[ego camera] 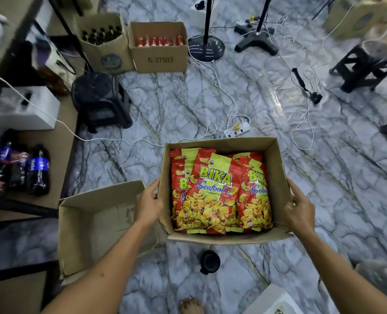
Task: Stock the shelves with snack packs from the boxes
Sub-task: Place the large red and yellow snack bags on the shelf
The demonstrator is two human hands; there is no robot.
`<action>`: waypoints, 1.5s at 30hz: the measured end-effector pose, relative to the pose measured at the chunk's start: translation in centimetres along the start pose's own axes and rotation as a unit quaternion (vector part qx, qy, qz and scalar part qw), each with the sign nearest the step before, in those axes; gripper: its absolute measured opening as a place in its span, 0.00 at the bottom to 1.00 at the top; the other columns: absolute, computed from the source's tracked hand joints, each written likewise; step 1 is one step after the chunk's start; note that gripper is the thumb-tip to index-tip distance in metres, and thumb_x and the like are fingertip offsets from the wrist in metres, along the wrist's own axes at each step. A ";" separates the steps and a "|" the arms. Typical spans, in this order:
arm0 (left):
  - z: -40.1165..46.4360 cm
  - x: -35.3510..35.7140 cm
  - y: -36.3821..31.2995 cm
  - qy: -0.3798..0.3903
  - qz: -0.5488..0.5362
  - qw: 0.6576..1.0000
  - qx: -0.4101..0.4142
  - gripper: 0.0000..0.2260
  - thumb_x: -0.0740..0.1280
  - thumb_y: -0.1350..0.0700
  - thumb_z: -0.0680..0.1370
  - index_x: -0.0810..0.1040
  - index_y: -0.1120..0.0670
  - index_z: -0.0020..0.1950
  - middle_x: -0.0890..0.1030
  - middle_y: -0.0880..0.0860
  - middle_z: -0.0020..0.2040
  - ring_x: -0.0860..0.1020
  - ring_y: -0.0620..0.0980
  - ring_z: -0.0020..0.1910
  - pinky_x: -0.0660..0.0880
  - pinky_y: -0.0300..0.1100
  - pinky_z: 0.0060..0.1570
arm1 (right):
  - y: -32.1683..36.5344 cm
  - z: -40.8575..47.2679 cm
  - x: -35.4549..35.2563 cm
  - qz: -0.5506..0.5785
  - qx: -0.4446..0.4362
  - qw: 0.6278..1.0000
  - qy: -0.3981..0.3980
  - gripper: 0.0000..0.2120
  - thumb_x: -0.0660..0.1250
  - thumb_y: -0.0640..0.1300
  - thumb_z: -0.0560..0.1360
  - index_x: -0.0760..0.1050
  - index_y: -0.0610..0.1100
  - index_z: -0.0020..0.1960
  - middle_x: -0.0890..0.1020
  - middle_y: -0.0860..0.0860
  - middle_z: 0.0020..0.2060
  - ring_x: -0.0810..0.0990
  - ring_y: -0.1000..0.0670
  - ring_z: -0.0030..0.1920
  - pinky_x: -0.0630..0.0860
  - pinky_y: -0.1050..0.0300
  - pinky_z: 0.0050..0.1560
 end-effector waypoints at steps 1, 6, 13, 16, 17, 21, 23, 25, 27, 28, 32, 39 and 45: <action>-1.2 -1.0 -1.2 -0.002 0.006 1.000 0.014 0.28 0.64 0.65 0.78 0.67 0.43 0.74 0.84 0.59 0.49 0.63 0.46 0.23 0.62 0.38 0.23 | 0.9 -1.0 -1.6 0.001 0.000 1.000 -0.004 0.37 0.58 0.26 0.68 0.71 0.53 0.71 0.82 0.42 0.38 0.75 0.39 0.34 0.67 0.49 0.32; -8.0 -6.5 -6.0 -0.001 0.001 0.999 0.045 0.23 0.67 0.62 0.78 0.71 0.44 0.70 0.82 0.46 0.52 0.79 0.44 0.32 0.70 0.35 0.27 | 4.8 -5.6 -8.2 -0.015 -0.013 1.000 -0.005 0.36 0.59 0.27 0.68 0.72 0.55 0.70 0.81 0.37 0.35 0.73 0.39 0.30 0.66 0.50 0.30; -15.1 -15.2 -4.9 -0.047 -0.022 0.999 0.003 0.33 0.65 0.69 0.75 0.67 0.38 0.71 0.81 0.46 0.56 0.80 0.52 0.36 0.79 0.48 0.31 | 13.5 -11.4 -12.0 0.023 -0.077 0.996 0.034 0.32 0.61 0.29 0.71 0.72 0.53 0.70 0.83 0.37 0.51 0.78 0.39 0.40 0.70 0.51 0.35; -20.0 -20.3 -1.2 -0.104 -0.041 0.994 -0.014 0.33 0.63 0.72 0.73 0.69 0.44 0.72 0.80 0.49 0.60 0.78 0.41 0.38 0.77 0.46 0.36 | 16.5 -15.2 -10.0 0.046 -0.098 0.991 0.081 0.28 0.61 0.42 0.71 0.72 0.57 0.70 0.84 0.39 0.51 0.78 0.44 0.41 0.71 0.50 0.39; -21.5 -21.9 0.1 -0.120 -0.052 0.991 -0.026 0.32 0.63 0.72 0.73 0.70 0.46 0.72 0.80 0.49 0.61 0.77 0.40 0.39 0.77 0.45 0.38 | 17.7 -16.6 -9.3 0.051 -0.109 0.988 0.099 0.28 0.60 0.45 0.71 0.72 0.57 0.70 0.84 0.39 0.50 0.77 0.45 0.41 0.70 0.51 0.38; -29.1 -25.8 6.7 -0.178 -0.089 0.975 -0.099 0.33 0.63 0.73 0.74 0.68 0.44 0.72 0.77 0.44 0.59 0.73 0.42 0.34 0.74 0.47 0.33 | 21.4 -22.4 -6.7 0.033 -0.152 0.973 0.173 0.31 0.57 0.50 0.67 0.72 0.58 0.69 0.85 0.42 0.45 0.81 0.40 0.44 0.70 0.53 0.38; -33.1 -27.2 10.2 -0.209 -0.094 0.964 -0.133 0.32 0.62 0.72 0.75 0.67 0.45 0.74 0.75 0.45 0.64 0.69 0.38 0.32 0.75 0.46 0.33 | 22.9 -25.3 -4.8 0.010 -0.170 0.962 0.214 0.29 0.58 0.50 0.68 0.72 0.60 0.69 0.84 0.40 0.42 0.80 0.40 0.42 0.74 0.49 0.40; -37.1 -28.5 14.0 -0.245 -0.112 0.948 -0.169 0.32 0.63 0.71 0.75 0.66 0.45 0.74 0.76 0.46 0.61 0.70 0.42 0.27 0.71 0.42 0.27 | 24.8 -28.3 -2.8 -0.018 -0.195 0.948 0.252 0.27 0.61 0.46 0.70 0.71 0.61 0.69 0.85 0.41 0.43 0.80 0.40 0.42 0.77 0.48 0.43; -41.5 -29.5 17.8 -0.283 -0.150 0.927 -0.197 0.32 0.63 0.72 0.74 0.67 0.46 0.74 0.80 0.45 0.53 0.76 0.47 0.27 0.71 0.42 0.25 | 27.1 -31.8 -0.4 -0.038 -0.238 0.925 0.293 0.31 0.60 0.42 0.68 0.72 0.60 0.69 0.85 0.43 0.48 0.81 0.41 0.46 0.77 0.49 0.47; -43.9 -29.9 19.5 -0.301 -0.169 0.915 -0.209 0.32 0.63 0.72 0.74 0.68 0.47 0.73 0.81 0.46 0.50 0.79 0.50 0.30 0.73 0.44 0.26 | 28.3 -33.7 0.8 -0.044 -0.263 0.913 0.310 0.34 0.58 0.42 0.64 0.72 0.57 0.69 0.85 0.43 0.51 0.81 0.41 0.49 0.77 0.49 0.49; -53.9 -29.8 27.1 -0.384 -0.233 0.858 -0.251 0.30 0.63 0.72 0.73 0.71 0.47 0.70 0.82 0.51 0.53 0.82 0.54 0.45 0.80 0.46 0.39 | 31.3 -42.8 4.9 -0.079 -0.343 0.862 0.364 0.35 0.56 0.41 0.61 0.76 0.52 0.67 0.84 0.43 0.53 0.81 0.40 0.52 0.77 0.49 0.53; -69.9 -26.8 38.4 -0.490 -0.271 0.764 -0.321 0.33 0.63 0.72 0.72 0.69 0.42 0.70 0.84 0.53 0.48 0.82 0.58 0.41 0.78 0.51 0.37 | 31.1 -61.1 11.3 -0.168 -0.442 0.760 0.446 0.25 0.61 0.31 0.68 0.80 0.44 0.62 0.85 0.40 0.46 0.82 0.39 0.45 0.77 0.51 0.50; -79.4 -22.2 47.2 -0.501 -0.281 0.717 -0.395 0.30 0.64 0.69 0.72 0.72 0.45 0.70 0.85 0.55 0.41 0.82 0.55 0.39 0.77 0.47 0.38 | 27.0 -74.9 15.5 -0.255 -0.505 0.670 0.481 0.24 0.60 0.43 0.68 0.79 0.49 0.63 0.84 0.41 0.53 0.81 0.38 0.54 0.76 0.50 0.56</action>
Point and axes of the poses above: each hand's wrist, its own z-axis towards the middle knuckle, its own x-axis out of the palm, y = z × x, the point moved 9 cm from there along z, towards the middle knuckle
